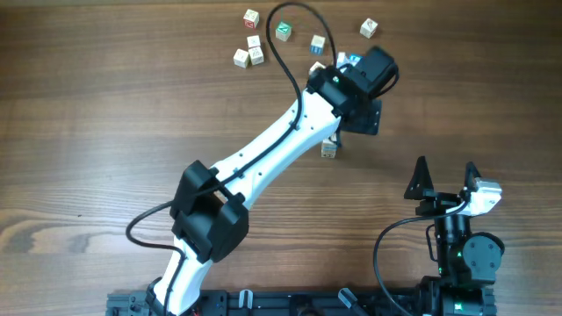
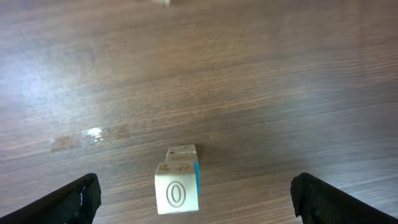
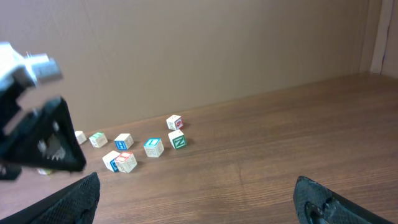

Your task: Form a tower

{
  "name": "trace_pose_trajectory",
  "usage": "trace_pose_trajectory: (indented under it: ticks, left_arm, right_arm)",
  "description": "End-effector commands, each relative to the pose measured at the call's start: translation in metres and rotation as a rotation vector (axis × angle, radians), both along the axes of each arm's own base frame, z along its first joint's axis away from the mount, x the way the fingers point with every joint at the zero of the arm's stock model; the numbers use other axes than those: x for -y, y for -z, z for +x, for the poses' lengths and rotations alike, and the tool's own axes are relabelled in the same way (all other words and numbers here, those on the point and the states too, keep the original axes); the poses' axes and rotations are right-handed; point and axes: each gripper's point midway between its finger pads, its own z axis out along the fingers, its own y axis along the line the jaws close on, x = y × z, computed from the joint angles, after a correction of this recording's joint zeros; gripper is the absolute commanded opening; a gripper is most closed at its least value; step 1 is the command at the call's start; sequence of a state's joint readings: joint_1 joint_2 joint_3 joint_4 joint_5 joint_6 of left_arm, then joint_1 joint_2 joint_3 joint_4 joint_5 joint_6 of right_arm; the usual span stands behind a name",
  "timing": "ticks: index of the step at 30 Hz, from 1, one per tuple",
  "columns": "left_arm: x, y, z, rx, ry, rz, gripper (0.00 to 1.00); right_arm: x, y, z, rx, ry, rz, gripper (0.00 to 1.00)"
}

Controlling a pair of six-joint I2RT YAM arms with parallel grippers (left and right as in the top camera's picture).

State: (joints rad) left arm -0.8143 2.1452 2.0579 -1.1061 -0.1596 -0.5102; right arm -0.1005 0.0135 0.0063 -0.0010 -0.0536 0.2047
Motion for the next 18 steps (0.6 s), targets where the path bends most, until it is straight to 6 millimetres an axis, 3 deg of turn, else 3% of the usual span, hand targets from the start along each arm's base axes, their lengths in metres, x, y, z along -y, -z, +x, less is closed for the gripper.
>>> trace_pose_trajectory:
  ticks: [1,5,9,13,18]
  left_arm:
    - [-0.004,-0.054,0.025,0.099,-0.003,-0.063,1.0]
    - [-0.014,-0.112,0.052,0.201,0.025,-0.156,1.0]
    - [-0.04,-0.139,0.075,0.213,0.05,-0.247,0.99]
    - [-0.058,-0.135,0.077,0.178,0.042,-0.233,1.0]
    - [-0.046,-0.131,0.066,0.16,0.07,-0.227,1.0]
  right_arm:
    - [-0.004,-0.002,0.0,0.008,-0.019,0.005,1.0]
    - [-0.004,-0.002,0.0,0.008,-0.019,0.005,1.0]
    - [-0.004,-0.002,0.0,0.008,-0.019,0.005,1.0]
    - [-0.004,-0.002,0.0,0.008,-0.019,0.006,1.0]
    - [-0.004,-0.002,0.0,0.008,-0.019,0.005,1.0]
